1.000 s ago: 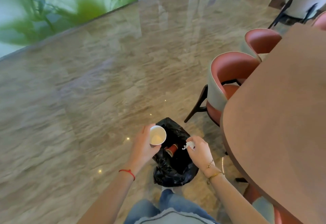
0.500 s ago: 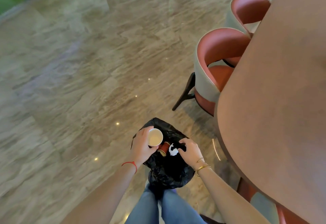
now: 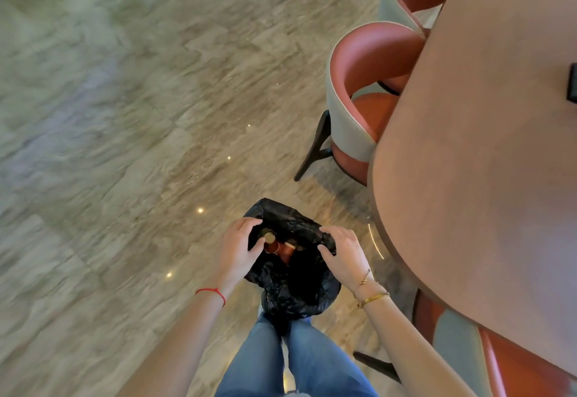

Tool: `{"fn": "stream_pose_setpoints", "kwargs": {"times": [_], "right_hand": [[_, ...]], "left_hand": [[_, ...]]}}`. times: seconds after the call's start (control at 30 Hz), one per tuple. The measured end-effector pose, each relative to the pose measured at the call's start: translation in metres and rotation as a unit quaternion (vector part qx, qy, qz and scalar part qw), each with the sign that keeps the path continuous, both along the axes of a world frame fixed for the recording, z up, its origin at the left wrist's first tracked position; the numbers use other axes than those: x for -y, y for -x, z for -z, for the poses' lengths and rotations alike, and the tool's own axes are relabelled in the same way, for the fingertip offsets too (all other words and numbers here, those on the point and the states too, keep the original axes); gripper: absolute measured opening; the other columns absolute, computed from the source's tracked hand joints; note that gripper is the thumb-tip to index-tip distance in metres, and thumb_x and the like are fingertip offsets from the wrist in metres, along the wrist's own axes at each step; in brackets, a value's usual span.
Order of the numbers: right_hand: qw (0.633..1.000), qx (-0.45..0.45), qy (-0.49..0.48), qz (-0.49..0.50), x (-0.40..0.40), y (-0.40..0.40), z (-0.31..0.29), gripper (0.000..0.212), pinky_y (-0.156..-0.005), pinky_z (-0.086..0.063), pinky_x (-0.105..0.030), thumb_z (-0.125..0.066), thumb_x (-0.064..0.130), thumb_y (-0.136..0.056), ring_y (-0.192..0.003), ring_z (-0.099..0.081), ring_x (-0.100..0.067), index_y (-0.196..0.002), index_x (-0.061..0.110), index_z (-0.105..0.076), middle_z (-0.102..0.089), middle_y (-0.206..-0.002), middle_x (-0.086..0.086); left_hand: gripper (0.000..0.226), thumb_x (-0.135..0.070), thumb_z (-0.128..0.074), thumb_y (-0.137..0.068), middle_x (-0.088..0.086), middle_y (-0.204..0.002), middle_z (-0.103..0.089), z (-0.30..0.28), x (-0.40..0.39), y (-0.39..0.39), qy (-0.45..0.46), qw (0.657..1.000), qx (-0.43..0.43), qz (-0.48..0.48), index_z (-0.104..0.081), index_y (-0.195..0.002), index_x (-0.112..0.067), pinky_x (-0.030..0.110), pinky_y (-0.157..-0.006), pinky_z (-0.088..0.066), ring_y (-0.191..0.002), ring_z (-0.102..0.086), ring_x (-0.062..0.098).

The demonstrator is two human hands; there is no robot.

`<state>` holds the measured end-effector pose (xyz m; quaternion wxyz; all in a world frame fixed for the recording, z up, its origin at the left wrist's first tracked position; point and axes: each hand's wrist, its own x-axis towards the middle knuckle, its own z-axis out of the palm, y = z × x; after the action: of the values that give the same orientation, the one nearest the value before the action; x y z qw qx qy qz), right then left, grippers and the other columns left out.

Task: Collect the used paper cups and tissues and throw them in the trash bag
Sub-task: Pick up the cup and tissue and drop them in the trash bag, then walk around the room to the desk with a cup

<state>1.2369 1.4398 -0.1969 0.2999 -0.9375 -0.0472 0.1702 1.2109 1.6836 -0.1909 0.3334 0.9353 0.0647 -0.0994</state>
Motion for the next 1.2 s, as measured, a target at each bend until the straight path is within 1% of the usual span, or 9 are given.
{"fn": "stream_pose_setpoints", "kwargs": {"times": [0.1, 0.23, 0.4, 0.57, 0.63, 0.73, 0.83, 0.93, 1.2], "right_hand": [[0.999, 0.034, 0.007, 0.002, 0.009, 0.009, -0.021, 0.038, -0.1, -0.036, -0.027, -0.055, 0.03, -0.091, -0.123, -0.04, -0.015, -0.128, 0.023, -0.051, -0.055, -0.127, 0.003], [0.997, 0.072, 0.018, 0.006, 0.021, 0.028, -0.043, 0.038, -0.099, -0.036, -0.026, -0.054, 0.031, -0.091, -0.122, -0.04, -0.014, -0.128, 0.025, -0.05, -0.055, -0.127, 0.005], [0.993, 0.11, 0.018, 0.034, 0.034, 0.066, -0.064, 0.036, -0.099, -0.035, -0.023, -0.056, 0.03, -0.09, -0.121, -0.042, -0.011, -0.126, 0.028, -0.052, -0.056, -0.125, 0.007], [0.986, 0.139, 0.021, 0.089, 0.037, 0.116, -0.081, 0.037, -0.101, -0.035, -0.027, -0.057, 0.028, -0.089, -0.122, -0.043, -0.014, -0.126, 0.028, -0.051, -0.057, -0.125, 0.006], [0.982, 0.139, 0.015, 0.126, 0.038, 0.144, -0.085, 0.038, -0.106, -0.037, -0.032, -0.058, 0.029, -0.09, -0.123, -0.042, -0.014, -0.127, 0.028, -0.051, -0.056, -0.126, 0.006], [0.973, 0.143, 0.015, 0.178, 0.038, 0.193, -0.091, 0.039, -0.1, -0.04, -0.03, -0.058, 0.03, -0.089, -0.12, -0.043, -0.014, -0.128, 0.027, -0.05, -0.056, -0.125, 0.007], [0.961, 0.145, 0.017, 0.233, 0.037, 0.25, -0.094, 0.039, -0.097, -0.04, -0.027, -0.06, 0.029, -0.088, -0.117, -0.045, -0.013, -0.126, 0.025, -0.053, -0.057, -0.121, 0.006], [0.95, 0.139, 0.024, 0.279, 0.038, 0.307, -0.097, 0.039, -0.098, -0.039, -0.026, -0.061, 0.026, -0.088, -0.116, -0.047, -0.015, -0.125, 0.024, -0.054, -0.059, -0.12, 0.005], [0.895, 0.123, 0.045, 0.427, 0.044, 0.429, -0.106, 0.04, -0.093, -0.03, -0.015, -0.065, 0.023, -0.085, -0.112, -0.049, -0.015, -0.124, 0.021, -0.055, -0.06, -0.118, 0.006]], "left_hand": [[0.039, -0.031, -0.058, -0.093, -0.007, -0.132, -0.054, -0.023, -0.002, 0.015, -0.014, 1.0, 0.0, 0.016, -0.052, -0.132, -0.022, 0.031, -0.087, -0.047, -0.101, -0.06, 0.024], [0.04, -0.032, -0.058, -0.093, -0.007, -0.131, -0.054, -0.046, -0.001, 0.034, -0.03, 0.999, 0.023, 0.026, -0.053, -0.132, -0.022, 0.029, -0.09, -0.047, -0.114, -0.054, 0.016], [0.041, -0.039, -0.056, -0.093, -0.01, -0.134, -0.054, -0.071, -0.002, 0.06, -0.055, 0.996, 0.045, 0.046, -0.052, -0.131, -0.027, 0.014, -0.063, -0.038, -0.083, -0.064, 0.021], [0.041, -0.043, -0.056, -0.092, -0.013, -0.133, -0.054, -0.09, -0.001, 0.083, -0.067, 0.991, 0.066, 0.092, -0.052, -0.131, -0.029, 0.011, -0.055, -0.034, -0.068, -0.063, 0.016], [0.04, -0.041, -0.057, -0.092, -0.014, -0.131, -0.056, -0.095, 0.0, 0.094, -0.068, 0.987, 0.077, 0.125, -0.053, -0.13, -0.029, 0.012, -0.053, -0.032, -0.078, -0.065, 0.023], [0.039, -0.04, -0.058, -0.092, -0.014, -0.128, -0.056, -0.101, 0.003, 0.11, -0.056, 0.977, 0.096, 0.183, -0.054, -0.129, -0.029, 0.009, -0.066, -0.037, -0.095, -0.062, 0.014], [0.039, -0.037, -0.059, -0.092, -0.014, -0.13, -0.056, -0.107, 0.01, 0.13, -0.051, 0.964, 0.111, 0.236, -0.054, -0.129, -0.028, 0.02, -0.086, -0.045, -0.113, -0.054, 0.007], [0.039, -0.036, -0.06, -0.091, -0.013, -0.13, -0.056, -0.114, 0.021, 0.153, -0.038, 0.95, 0.123, 0.283, -0.055, -0.129, -0.026, 0.028, -0.09, -0.049, -0.114, -0.054, 0.007], [0.039, -0.032, -0.06, -0.091, -0.01, -0.129, -0.057, -0.129, 0.08, 0.205, -0.001, 0.889, 0.138, 0.438, -0.056, -0.129, -0.024, 0.027, -0.102, -0.039, -0.122, -0.047, 0.007]]}}
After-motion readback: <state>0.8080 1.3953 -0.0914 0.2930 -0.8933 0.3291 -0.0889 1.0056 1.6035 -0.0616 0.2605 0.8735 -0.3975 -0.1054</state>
